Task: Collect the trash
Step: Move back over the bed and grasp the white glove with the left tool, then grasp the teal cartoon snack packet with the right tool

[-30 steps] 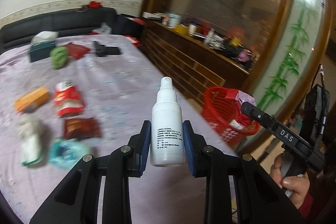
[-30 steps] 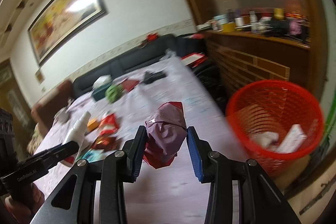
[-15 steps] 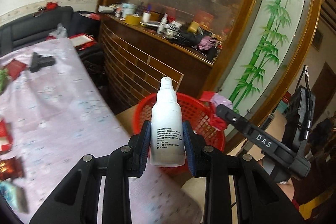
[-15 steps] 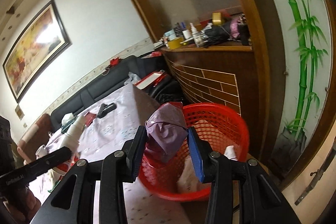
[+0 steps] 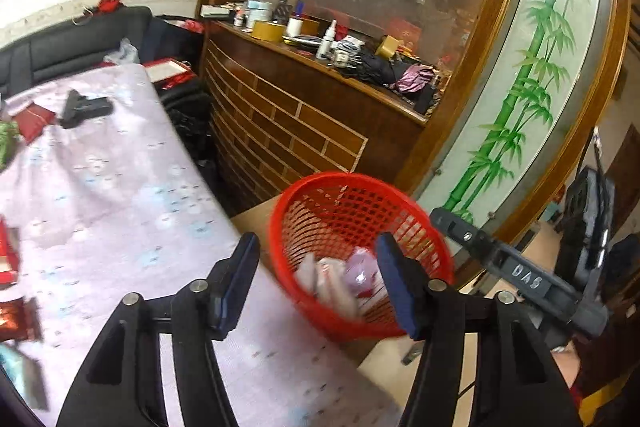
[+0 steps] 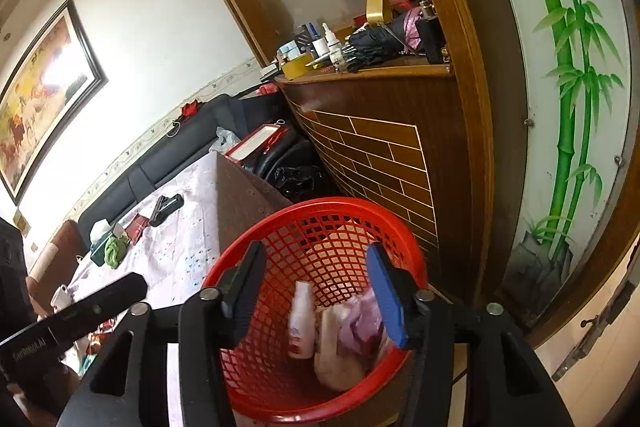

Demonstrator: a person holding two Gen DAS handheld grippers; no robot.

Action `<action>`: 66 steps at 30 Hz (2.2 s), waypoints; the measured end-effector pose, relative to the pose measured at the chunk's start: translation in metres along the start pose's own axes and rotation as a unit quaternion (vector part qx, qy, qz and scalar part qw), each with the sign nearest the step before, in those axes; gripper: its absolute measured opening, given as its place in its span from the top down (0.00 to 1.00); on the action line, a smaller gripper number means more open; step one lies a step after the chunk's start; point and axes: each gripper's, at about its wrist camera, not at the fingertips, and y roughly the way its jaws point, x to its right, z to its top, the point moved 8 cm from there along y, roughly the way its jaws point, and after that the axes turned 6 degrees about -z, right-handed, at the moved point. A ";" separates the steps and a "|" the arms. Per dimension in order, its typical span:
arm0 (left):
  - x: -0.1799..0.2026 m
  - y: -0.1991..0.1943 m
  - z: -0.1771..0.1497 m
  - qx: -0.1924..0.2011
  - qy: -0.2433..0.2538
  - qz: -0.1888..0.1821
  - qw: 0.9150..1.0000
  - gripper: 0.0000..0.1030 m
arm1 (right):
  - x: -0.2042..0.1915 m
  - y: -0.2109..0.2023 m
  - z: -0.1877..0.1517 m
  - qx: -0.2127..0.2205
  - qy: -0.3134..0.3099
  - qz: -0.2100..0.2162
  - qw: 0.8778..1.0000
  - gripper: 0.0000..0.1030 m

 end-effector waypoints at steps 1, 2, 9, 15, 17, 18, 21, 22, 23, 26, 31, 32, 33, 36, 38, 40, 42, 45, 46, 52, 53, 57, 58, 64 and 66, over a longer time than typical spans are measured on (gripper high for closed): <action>-0.002 -0.005 -0.003 0.000 0.002 0.002 1.000 0.41 | -0.002 -0.001 -0.001 0.000 -0.002 0.003 1.000 0.43; -0.005 -0.013 -0.008 -0.001 0.003 0.004 1.000 0.41 | -0.008 -0.004 -0.004 -0.001 -0.007 0.009 1.000 0.41; -0.045 -0.065 -0.033 0.008 -0.012 0.041 0.999 0.41 | -0.051 -0.017 -0.024 -0.013 -0.041 0.033 0.999 0.36; -0.102 -0.116 -0.059 0.016 -0.070 0.075 0.995 0.41 | -0.110 -0.019 -0.057 -0.035 -0.095 0.069 0.993 0.36; -0.125 -0.140 -0.067 0.025 -0.085 0.095 0.991 0.41 | -0.134 -0.016 -0.071 -0.049 -0.110 0.086 0.989 0.36; -0.136 -0.152 -0.069 0.031 -0.092 0.107 0.989 0.41 | -0.144 -0.014 -0.076 -0.054 -0.117 0.091 0.987 0.36; -0.177 -0.189 -0.078 0.049 -0.125 0.151 0.979 0.37 | -0.178 -0.012 -0.096 -0.070 -0.145 0.111 0.981 0.36; -0.192 -0.200 -0.081 0.054 -0.137 0.167 0.975 0.36 | -0.184 -0.011 -0.100 -0.072 -0.152 0.114 0.979 0.36; -0.214 -0.215 -0.087 0.062 -0.156 0.194 0.967 0.36 | -0.194 -0.011 -0.107 -0.075 -0.162 0.119 0.977 0.36; -0.268 -0.237 -0.097 0.067 -0.203 0.247 0.945 0.35 | -0.215 -0.009 -0.121 -0.085 -0.180 0.130 0.971 0.35; -0.324 -0.225 -0.111 0.040 -0.262 0.244 0.933 0.35 | -0.240 -0.007 -0.137 -0.097 -0.200 0.141 0.965 0.35; -0.326 -0.217 -0.113 0.037 -0.269 0.225 0.936 0.34 | -0.245 -0.006 -0.141 -0.100 -0.205 0.143 0.963 0.35; -0.328 -0.212 -0.114 0.032 -0.268 0.220 0.937 0.34 | -0.248 -0.006 -0.143 -0.102 -0.207 0.145 0.962 0.35; -0.335 -0.195 -0.114 0.018 -0.264 0.222 0.938 0.34 | -0.258 -0.003 -0.150 -0.113 -0.216 0.151 0.958 0.34; -0.339 -0.185 -0.114 0.011 -0.261 0.226 0.938 0.34 | -0.265 0.000 -0.156 -0.128 -0.216 0.161 0.955 0.34; -0.341 -0.182 -0.111 0.012 -0.246 0.237 0.940 0.38 | -0.273 0.002 -0.162 -0.141 -0.220 0.172 0.950 0.34; -0.343 -0.183 -0.111 0.012 -0.240 0.247 0.939 0.52 | -0.279 0.002 -0.169 -0.148 -0.228 0.179 0.946 0.34; -0.344 -0.187 -0.113 0.016 -0.237 0.248 0.939 0.71 | -0.293 0.004 -0.178 -0.165 -0.237 0.196 0.937 0.33; -0.343 -0.189 -0.114 0.018 -0.236 0.246 0.940 0.72 | -0.300 0.006 -0.182 -0.172 -0.242 0.203 0.933 0.32; -0.320 -0.228 -0.119 0.052 -0.218 0.238 0.945 0.73 | -0.337 0.020 -0.201 -0.196 -0.284 0.218 0.913 0.29; -0.315 -0.236 -0.122 0.060 -0.216 0.235 0.946 0.73 | -0.344 0.024 -0.205 -0.201 -0.291 0.220 0.909 0.29; -0.305 -0.254 -0.135 0.078 -0.205 0.234 0.947 0.73 | -0.366 0.043 -0.219 -0.219 -0.307 0.218 0.900 0.29; -0.304 -0.257 -0.139 0.082 -0.204 0.234 0.947 0.73 | -0.373 0.049 -0.222 -0.224 -0.310 0.216 0.898 0.29; -0.307 -0.271 -0.151 0.097 -0.216 0.227 0.945 0.73 | -0.395 0.063 -0.242 -0.244 -0.323 0.221 0.887 0.29; -0.307 -0.274 -0.153 0.101 -0.218 0.223 0.945 0.73 | -0.400 0.054 -0.253 -0.250 -0.341 0.224 0.878 0.29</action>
